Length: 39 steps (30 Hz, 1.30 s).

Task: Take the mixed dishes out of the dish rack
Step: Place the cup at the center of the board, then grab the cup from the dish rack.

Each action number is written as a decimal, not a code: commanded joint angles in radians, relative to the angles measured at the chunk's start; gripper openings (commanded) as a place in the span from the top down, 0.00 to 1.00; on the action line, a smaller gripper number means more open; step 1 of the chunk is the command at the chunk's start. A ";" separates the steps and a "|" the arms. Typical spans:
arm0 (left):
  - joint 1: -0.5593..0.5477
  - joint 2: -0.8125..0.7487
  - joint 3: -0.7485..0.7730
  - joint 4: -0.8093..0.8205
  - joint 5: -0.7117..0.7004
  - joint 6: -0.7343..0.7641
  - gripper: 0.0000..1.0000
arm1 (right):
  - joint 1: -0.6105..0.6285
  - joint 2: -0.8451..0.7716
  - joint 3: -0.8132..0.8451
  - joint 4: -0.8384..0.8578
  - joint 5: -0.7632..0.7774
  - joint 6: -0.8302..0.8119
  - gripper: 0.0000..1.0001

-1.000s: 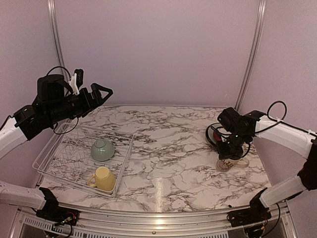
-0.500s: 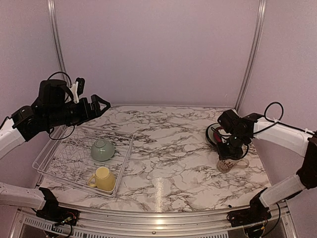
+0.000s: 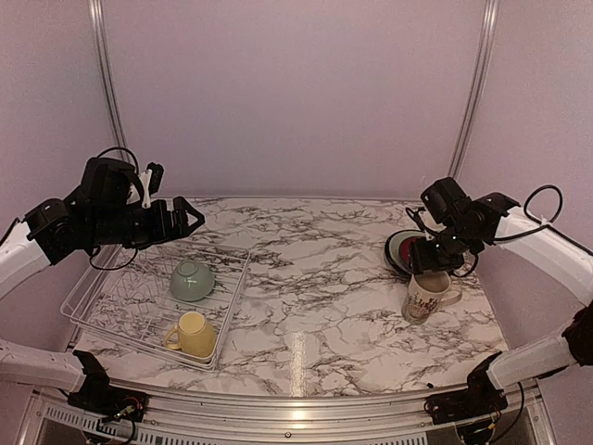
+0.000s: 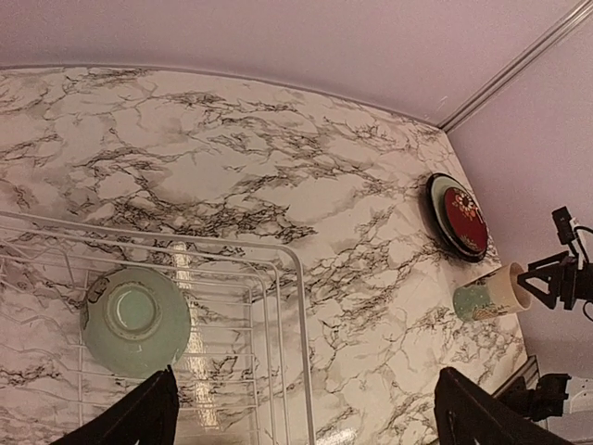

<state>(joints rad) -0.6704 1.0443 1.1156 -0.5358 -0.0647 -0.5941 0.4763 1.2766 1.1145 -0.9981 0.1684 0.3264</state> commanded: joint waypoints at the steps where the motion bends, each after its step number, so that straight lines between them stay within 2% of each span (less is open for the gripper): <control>1: -0.019 0.002 -0.025 -0.116 0.004 -0.008 0.01 | 0.002 -0.041 0.112 0.014 0.016 -0.080 0.31; 8: -0.099 0.062 0.019 -0.392 -0.055 -0.003 0.03 | 0.027 -0.026 0.211 0.204 -0.110 -0.156 0.28; 15: -0.255 0.163 0.082 -0.599 -0.101 -0.042 0.01 | 0.106 0.049 0.225 0.330 -0.158 -0.202 0.28; 25: -0.285 0.274 0.077 -0.664 -0.061 0.022 0.04 | 0.112 0.039 0.195 0.369 -0.203 -0.241 0.28; 33: -0.285 0.376 0.098 -0.636 0.013 0.104 0.01 | 0.112 0.005 0.147 0.395 -0.212 -0.222 0.28; 39: -0.285 0.430 0.097 -0.619 0.013 0.144 0.04 | 0.112 0.007 0.147 0.388 -0.208 -0.225 0.28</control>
<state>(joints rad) -0.9512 1.4555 1.1973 -1.1477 -0.0620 -0.4984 0.5846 1.3022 1.2648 -0.6250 -0.0399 0.1028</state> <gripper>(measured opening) 0.969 0.720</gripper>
